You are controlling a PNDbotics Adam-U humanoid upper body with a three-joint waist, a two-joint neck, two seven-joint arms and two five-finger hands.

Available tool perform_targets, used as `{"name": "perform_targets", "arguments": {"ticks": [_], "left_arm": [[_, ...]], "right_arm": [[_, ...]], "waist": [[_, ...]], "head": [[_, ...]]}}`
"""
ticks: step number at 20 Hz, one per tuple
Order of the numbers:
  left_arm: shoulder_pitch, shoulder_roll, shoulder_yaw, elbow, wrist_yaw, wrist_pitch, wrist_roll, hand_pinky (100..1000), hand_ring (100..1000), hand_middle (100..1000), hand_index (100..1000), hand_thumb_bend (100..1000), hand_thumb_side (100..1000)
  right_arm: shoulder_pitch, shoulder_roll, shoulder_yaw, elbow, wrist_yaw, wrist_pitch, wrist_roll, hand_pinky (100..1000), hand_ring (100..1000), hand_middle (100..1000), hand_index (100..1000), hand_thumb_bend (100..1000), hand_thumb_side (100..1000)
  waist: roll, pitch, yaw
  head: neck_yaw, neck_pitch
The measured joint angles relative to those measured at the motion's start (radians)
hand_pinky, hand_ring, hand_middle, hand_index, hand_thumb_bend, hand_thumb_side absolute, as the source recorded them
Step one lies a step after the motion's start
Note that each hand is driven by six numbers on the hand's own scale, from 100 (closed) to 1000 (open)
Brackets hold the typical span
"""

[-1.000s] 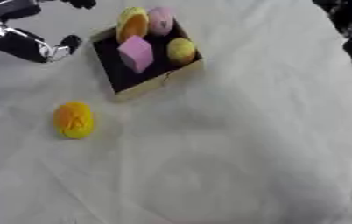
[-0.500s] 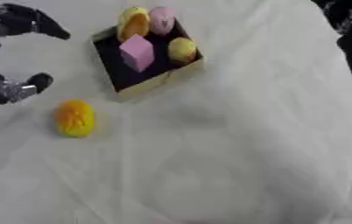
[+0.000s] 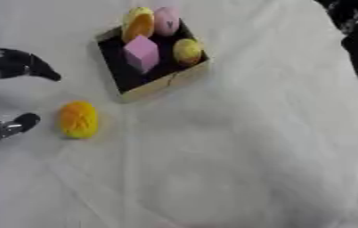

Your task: Pick up objects on the table and place them in the box.

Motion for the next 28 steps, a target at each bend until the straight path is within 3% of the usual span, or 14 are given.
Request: {"name": "perform_targets", "arguments": {"ticks": [4, 11, 17, 21, 28], "left_arm": [[-0.002, 0.000, -0.018, 0.000, -0.012, -0.015, -0.015, 838, 816, 793, 952, 304, 160], [-0.036, -0.001, -0.048, 0.000, -0.076, -0.042, 0.005, 849, 837, 842, 955, 242, 186], [-0.059, -0.018, -0.077, 0.000, -0.111, -0.039, 0.002, 839, 828, 829, 872, 243, 185], [-0.072, -0.027, -0.089, 0.000, -0.118, -0.036, -0.001, 831, 817, 815, 872, 237, 185], [-0.088, -0.038, -0.096, 0.000, -0.131, -0.031, -0.033, 858, 848, 844, 926, 344, 184]], "right_arm": [[0.000, 0.000, 0.000, 0.000, 0.000, 0.000, 0.000, 1000, 901, 582, 787, 100, 529], [0.000, 0.000, 0.000, 0.000, 0.001, 0.001, 0.001, 1000, 902, 582, 787, 100, 531], [-0.001, 0.000, 0.000, 0.000, 0.005, 0.005, 0.005, 1000, 903, 581, 787, 100, 531], [-0.003, 0.000, 0.000, 0.000, 0.006, 0.005, 0.005, 1000, 904, 581, 787, 100, 531], [-0.004, 0.000, 0.000, 0.000, 0.006, 0.007, 0.007, 1000, 904, 581, 787, 100, 530]], "waist": [[0.000, 0.000, 0.000], [0.000, 0.001, 0.003], [0.000, 0.001, 0.002], [0.000, 0.002, 0.001], [0.000, 0.002, -0.007]], "head": [[0.000, 0.000], [0.004, 0.000], [0.009, 0.000], [0.009, 0.000], [-0.002, -0.001]]}}
